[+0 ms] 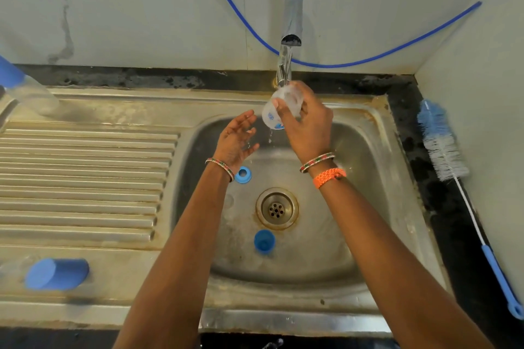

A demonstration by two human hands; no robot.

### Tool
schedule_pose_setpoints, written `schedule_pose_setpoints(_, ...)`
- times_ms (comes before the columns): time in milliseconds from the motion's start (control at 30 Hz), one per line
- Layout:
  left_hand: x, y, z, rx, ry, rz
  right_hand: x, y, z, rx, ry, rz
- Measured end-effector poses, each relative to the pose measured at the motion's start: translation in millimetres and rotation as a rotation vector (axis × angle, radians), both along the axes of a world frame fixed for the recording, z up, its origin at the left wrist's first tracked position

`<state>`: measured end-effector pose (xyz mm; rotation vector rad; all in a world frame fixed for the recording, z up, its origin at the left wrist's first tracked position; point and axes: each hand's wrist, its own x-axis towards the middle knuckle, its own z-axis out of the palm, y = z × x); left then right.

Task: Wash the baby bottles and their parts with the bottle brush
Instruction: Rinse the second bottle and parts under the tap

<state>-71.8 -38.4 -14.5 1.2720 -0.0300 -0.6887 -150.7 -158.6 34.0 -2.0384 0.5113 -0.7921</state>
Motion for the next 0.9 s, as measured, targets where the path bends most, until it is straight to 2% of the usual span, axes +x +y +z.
schedule_pose_setpoints(100,-5,0,4,0.023,0.019,0.016,-11,7,-43,0.079,0.328,0.075)
schedule_pose_setpoints(133,-5,0,5,0.027,0.011,0.014,-12,10,-53,0.079,0.373,0.074)
schedule_pose_setpoints(267,-1,4,2,0.052,0.010,0.023,0,15,-55,0.050,0.195,-0.034)
schedule_pose_setpoints(367,0,8,0,0.060,0.026,0.027,5,19,-62,0.048,0.298,0.020)
schedule_pose_setpoints(500,3,7,-3,0.072,0.039,0.018,12,20,-52,0.045,0.084,-0.081)
schedule_pose_setpoints(600,-3,6,-3,0.114,0.048,0.008,18,13,-55,0.061,0.283,0.009)
schedule_pose_setpoints(700,-5,2,-5,0.121,0.029,0.062,28,11,-39,0.110,0.019,-0.117)
schedule_pose_setpoints(733,-5,3,-4,0.125,0.031,0.097,30,10,-31,0.214,-0.024,-0.151)
schedule_pose_setpoints(767,-4,4,-2,0.127,0.031,0.119,34,7,-22,0.417,-0.017,-0.158)
schedule_pose_setpoints(867,-3,7,-1,0.035,0.052,0.073,36,4,-8,1.342,-0.069,-0.031)
schedule_pose_setpoints(900,-3,7,-1,-0.024,0.065,0.054,33,3,-6,1.529,-0.092,0.020)
